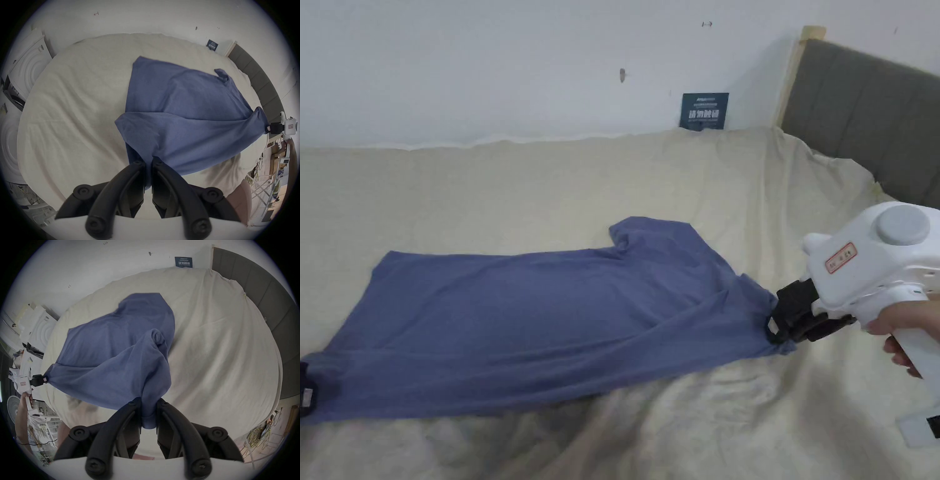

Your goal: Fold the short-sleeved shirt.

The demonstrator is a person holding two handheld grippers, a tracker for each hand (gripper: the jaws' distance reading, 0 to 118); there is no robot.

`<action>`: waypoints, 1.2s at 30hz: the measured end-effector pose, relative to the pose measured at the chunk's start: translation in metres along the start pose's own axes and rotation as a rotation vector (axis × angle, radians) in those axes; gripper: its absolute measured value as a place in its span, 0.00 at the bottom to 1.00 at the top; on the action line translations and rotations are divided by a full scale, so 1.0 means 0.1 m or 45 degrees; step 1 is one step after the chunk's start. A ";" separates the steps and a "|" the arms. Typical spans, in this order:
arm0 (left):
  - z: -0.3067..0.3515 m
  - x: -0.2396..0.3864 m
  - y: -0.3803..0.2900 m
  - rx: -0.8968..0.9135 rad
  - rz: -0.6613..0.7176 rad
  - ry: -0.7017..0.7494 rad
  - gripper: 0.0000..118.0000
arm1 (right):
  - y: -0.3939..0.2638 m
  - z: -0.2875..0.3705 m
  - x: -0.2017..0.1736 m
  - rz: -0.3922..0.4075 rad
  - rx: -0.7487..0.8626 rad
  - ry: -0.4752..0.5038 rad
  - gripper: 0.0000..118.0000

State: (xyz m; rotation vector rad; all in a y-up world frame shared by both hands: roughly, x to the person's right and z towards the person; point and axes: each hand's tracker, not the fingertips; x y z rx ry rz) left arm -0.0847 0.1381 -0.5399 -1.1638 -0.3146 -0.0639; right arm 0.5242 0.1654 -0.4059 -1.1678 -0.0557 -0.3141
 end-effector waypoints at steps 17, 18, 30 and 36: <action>0.05 0.20 -1.40 -0.169 0.058 -0.173 0.07 | -1.34 -0.01 0.49 -0.084 -0.187 -0.105 0.14; -0.04 0.19 -1.45 -0.172 0.072 -0.168 0.07 | -1.39 -0.09 0.53 -0.106 -0.196 -0.104 0.15; 0.04 -0.12 -1.63 -0.086 0.073 0.004 0.86 | -1.63 -0.27 0.76 0.099 -0.157 -0.615 0.94; 0.36 -0.10 -1.65 0.063 0.081 0.043 0.86 | -1.64 0.17 0.59 -0.065 0.108 -0.554 0.92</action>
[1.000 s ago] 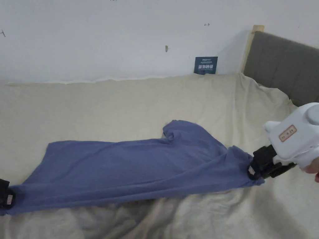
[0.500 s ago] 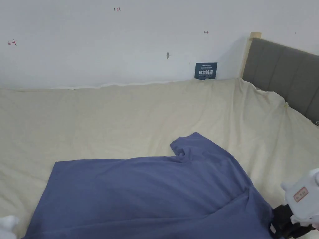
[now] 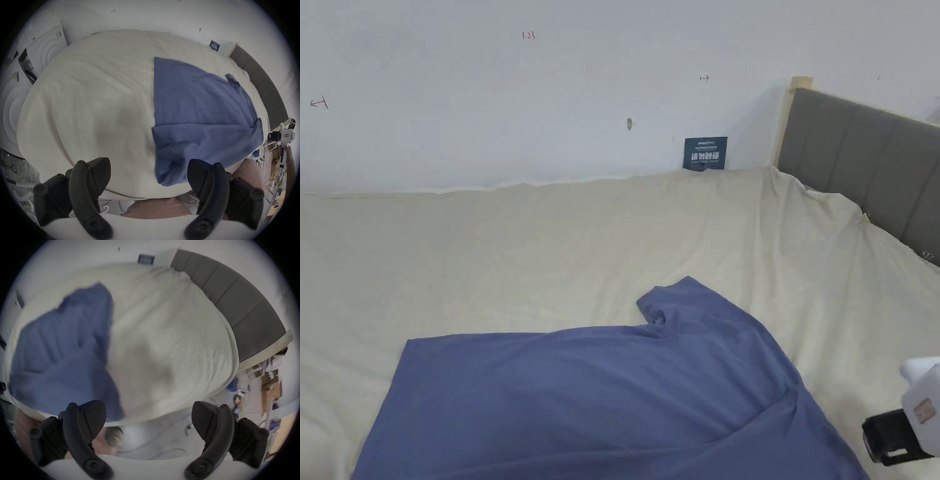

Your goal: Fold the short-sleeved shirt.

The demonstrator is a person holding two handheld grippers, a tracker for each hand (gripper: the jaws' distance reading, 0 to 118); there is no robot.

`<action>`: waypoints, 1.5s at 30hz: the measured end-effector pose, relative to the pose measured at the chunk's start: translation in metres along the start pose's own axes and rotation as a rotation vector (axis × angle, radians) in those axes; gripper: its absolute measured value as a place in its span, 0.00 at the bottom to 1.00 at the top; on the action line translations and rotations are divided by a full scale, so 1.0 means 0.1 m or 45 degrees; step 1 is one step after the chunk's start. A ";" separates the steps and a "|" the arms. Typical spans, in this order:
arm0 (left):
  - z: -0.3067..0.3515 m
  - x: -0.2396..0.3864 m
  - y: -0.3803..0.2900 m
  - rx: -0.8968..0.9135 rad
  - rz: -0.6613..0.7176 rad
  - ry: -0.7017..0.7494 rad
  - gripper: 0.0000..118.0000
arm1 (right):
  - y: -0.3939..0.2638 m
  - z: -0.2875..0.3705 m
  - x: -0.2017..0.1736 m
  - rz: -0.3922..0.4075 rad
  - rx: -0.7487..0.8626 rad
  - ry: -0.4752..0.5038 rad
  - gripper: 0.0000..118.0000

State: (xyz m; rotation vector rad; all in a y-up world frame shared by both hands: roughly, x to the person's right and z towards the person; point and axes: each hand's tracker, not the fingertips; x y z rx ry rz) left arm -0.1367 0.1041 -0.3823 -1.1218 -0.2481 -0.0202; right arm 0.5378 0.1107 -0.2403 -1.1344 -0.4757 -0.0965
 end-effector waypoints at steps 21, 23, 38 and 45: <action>0.74 0.38 0.27 0.746 -0.038 -0.236 0.00 | -0.52 0.91 -1.36 -0.188 0.772 0.794 0.01; 0.50 0.34 0.65 0.581 0.037 -0.352 0.00 | -0.47 0.84 -1.40 -0.149 0.746 0.769 0.01; -1.50 0.19 2.73 0.010 0.154 -0.111 0.97 | -0.06 0.26 -1.42 -0.177 0.694 0.765 0.01; -1.96 0.30 2.93 -0.106 0.082 0.023 0.97 | 0.01 0.07 -1.51 -0.147 0.633 0.773 0.01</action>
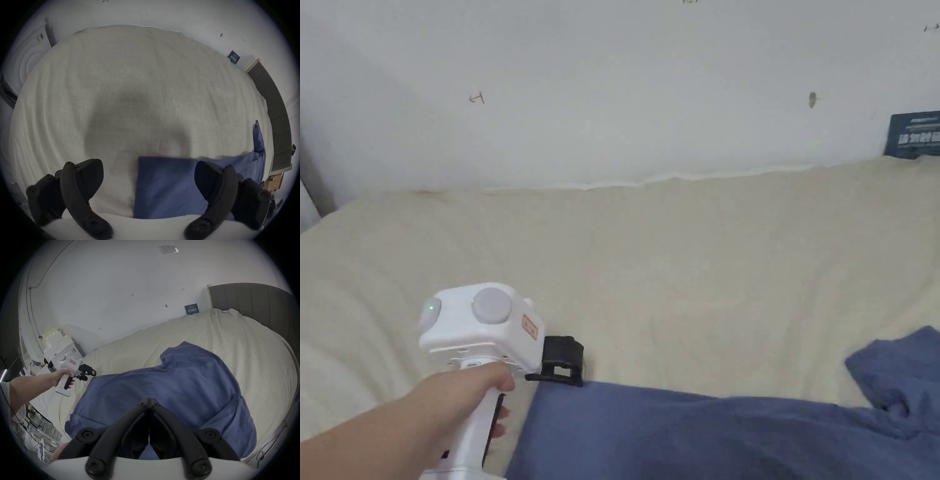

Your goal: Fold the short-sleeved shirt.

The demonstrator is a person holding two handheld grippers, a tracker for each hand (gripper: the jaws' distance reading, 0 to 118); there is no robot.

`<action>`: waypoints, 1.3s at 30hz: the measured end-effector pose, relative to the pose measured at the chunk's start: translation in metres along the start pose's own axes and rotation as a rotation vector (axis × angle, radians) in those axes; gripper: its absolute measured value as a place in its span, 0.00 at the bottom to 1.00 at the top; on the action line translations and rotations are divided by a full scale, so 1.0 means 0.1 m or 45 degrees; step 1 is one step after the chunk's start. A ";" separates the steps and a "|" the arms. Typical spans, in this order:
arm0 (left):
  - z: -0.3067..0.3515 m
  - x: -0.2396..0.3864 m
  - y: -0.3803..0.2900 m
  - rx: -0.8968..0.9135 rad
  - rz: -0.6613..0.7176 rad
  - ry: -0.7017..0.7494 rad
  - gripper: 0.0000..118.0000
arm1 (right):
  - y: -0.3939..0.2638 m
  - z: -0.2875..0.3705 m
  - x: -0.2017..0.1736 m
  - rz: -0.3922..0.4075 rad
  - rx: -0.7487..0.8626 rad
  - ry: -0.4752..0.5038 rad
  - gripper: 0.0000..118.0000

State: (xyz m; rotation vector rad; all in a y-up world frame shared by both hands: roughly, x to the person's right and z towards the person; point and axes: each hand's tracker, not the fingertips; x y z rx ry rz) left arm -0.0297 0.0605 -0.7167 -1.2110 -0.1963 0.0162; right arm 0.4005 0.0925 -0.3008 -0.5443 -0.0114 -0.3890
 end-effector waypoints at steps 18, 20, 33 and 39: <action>0.05 0.35 0.02 -0.025 -0.232 -0.025 0.01 | -0.05 -0.16 0.04 -0.012 -0.093 0.033 0.01; 0.10 0.40 -0.04 0.005 -0.287 0.020 0.01 | 0.06 -0.17 0.09 0.021 -0.071 0.023 0.01; 0.31 0.57 -0.19 0.064 -0.475 0.012 0.01 | 2.31 -1.69 1.14 -0.108 -0.400 -0.237 0.00; 0.36 0.59 -0.22 0.068 -0.484 -0.033 0.01 | 2.16 -2.41 1.31 0.063 -0.779 -0.481 0.84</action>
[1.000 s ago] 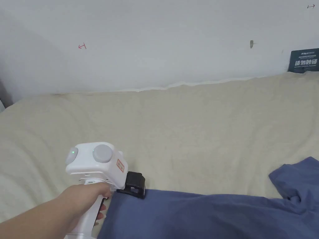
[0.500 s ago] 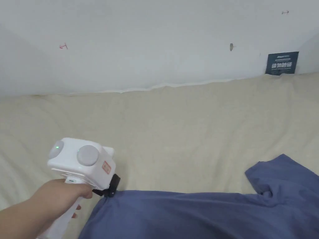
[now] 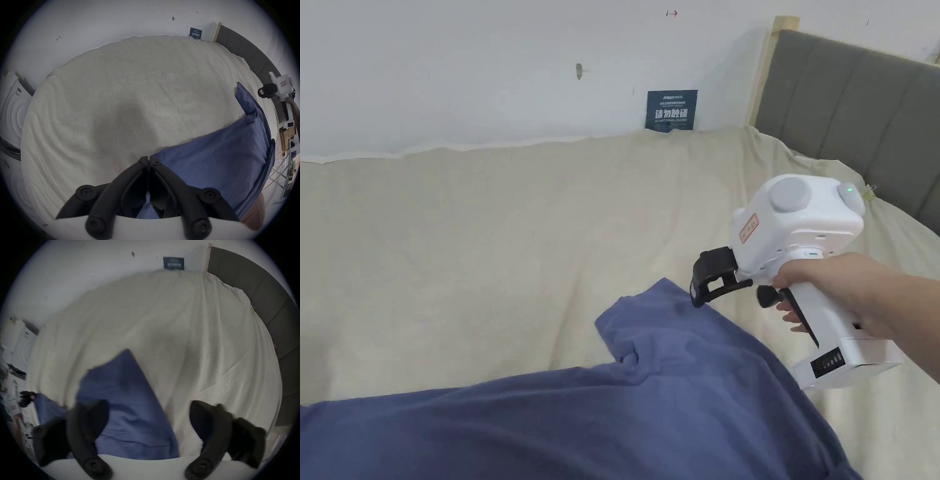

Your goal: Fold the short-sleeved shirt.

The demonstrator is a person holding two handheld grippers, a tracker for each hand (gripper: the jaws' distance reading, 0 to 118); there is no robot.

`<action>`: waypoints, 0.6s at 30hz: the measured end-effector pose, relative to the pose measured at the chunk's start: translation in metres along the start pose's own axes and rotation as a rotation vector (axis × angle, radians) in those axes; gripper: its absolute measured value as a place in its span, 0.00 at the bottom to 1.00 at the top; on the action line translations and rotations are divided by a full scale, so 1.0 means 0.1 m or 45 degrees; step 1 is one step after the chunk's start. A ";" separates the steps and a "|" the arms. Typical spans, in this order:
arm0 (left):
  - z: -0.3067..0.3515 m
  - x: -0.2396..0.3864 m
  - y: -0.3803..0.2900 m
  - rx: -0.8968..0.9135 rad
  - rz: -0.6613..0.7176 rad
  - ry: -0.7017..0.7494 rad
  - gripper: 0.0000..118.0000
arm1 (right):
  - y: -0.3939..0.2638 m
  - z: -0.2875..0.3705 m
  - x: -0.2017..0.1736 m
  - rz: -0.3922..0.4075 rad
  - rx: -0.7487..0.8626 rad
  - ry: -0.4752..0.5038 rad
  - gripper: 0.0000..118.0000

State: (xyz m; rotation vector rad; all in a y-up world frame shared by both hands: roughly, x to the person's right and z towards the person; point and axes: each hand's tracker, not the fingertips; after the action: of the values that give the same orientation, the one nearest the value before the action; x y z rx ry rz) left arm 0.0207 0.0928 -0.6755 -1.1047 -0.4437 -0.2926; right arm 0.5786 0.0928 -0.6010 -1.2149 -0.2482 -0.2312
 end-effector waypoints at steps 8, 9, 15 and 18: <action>-0.01 -0.06 -0.05 -0.035 0.032 -0.022 0.01 | 0.04 -0.39 -0.01 -0.007 -0.087 0.035 0.82; -0.02 -0.05 -0.06 -0.039 0.035 -0.012 0.01 | 0.03 -0.38 0.01 -0.003 -0.086 0.054 0.67; -0.02 -0.09 -0.09 -0.051 0.083 0.003 0.01 | -0.06 -0.07 0.17 -0.023 -0.010 0.115 0.00; 0.01 -0.12 -0.09 -0.044 0.102 0.005 0.01 | -0.13 0.20 0.18 0.017 0.033 0.163 0.00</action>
State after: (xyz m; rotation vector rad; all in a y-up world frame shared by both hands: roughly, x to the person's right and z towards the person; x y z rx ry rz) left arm 0.0066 0.0902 -0.6738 -1.1528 -0.3909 -0.2327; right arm 0.5904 0.1068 -0.5768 -1.1709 -0.1317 -0.2925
